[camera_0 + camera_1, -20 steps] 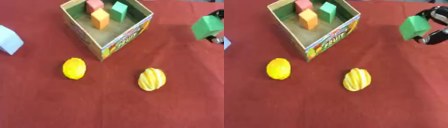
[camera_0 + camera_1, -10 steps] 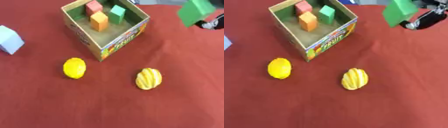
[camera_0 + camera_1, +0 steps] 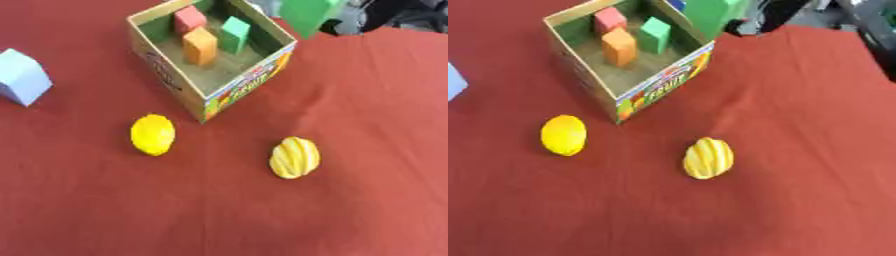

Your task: Pick up objects on the table and place them in the box.

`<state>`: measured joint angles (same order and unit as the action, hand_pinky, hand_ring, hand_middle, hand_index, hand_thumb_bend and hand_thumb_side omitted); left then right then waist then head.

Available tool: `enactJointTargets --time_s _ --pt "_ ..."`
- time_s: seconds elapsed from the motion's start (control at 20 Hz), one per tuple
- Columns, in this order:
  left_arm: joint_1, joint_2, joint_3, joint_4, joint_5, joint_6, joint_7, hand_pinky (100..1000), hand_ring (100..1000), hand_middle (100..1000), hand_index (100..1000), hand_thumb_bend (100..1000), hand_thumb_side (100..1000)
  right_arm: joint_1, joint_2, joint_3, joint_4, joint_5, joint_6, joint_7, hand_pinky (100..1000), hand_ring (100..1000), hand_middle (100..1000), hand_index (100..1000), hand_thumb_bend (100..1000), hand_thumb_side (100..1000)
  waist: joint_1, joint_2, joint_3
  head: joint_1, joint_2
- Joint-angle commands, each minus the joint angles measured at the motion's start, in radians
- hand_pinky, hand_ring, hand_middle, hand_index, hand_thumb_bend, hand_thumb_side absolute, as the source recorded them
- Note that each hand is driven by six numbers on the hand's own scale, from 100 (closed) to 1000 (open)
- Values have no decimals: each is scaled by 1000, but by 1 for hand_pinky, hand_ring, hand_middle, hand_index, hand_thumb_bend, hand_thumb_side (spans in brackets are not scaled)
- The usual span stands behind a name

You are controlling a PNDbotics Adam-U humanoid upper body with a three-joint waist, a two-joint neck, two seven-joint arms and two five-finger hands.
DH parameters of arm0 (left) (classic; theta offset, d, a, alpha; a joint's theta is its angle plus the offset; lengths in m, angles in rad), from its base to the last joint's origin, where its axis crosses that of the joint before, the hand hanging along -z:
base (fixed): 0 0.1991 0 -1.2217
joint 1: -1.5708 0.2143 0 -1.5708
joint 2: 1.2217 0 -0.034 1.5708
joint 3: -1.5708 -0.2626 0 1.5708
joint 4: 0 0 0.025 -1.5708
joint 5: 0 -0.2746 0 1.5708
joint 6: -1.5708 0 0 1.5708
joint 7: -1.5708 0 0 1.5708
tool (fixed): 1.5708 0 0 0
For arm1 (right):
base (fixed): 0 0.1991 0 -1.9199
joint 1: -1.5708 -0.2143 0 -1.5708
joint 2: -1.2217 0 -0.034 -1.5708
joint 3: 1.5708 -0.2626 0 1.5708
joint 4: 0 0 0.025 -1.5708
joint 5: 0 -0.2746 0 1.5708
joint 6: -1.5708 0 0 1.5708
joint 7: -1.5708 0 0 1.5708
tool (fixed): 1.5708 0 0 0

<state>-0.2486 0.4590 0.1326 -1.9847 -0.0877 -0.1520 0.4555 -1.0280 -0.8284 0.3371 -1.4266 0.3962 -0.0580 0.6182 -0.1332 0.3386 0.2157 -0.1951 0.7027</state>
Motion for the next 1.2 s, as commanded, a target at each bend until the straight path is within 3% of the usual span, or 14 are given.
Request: enactJointTargets --time_s 0.05,0.4,0.55,0.65,0.75,1.2 --pt "-14 31 -1 -15 1 -3 -6 757 568 557 816 100 506 -53 60 1 92 60 -5 -3 837 750 599 709 100 122 4 -19 8 -15 -3" --pt "-26 28 -4 -15 8 -6 -10 757 567 556 816 100 510 -98 158 2 216 143 -18 -37 837 773 621 736 100 122 -3 -4 31 -27 -10" --pt "-31 27 -5 -15 10 -6 -13 757 567 556 816 100 509 -102 182 8 243 163 -28 -42 851 824 689 789 100 132 -4 1 36 -27 -10" --pt "-32 27 -5 -15 10 -6 -13 757 567 556 816 100 510 -103 192 13 251 170 -42 -40 875 888 774 852 100 168 -3 2 38 -26 -8" --pt "-33 26 -6 -15 11 -6 -14 757 567 556 815 100 510 -104 198 20 252 176 -61 -23 911 949 841 890 152 141 -3 2 38 -25 -6" --pt "-34 25 -6 -15 13 -5 -18 758 568 558 816 100 509 -110 199 10 238 216 -75 44 922 971 881 916 238 100 -4 -8 30 -14 3"
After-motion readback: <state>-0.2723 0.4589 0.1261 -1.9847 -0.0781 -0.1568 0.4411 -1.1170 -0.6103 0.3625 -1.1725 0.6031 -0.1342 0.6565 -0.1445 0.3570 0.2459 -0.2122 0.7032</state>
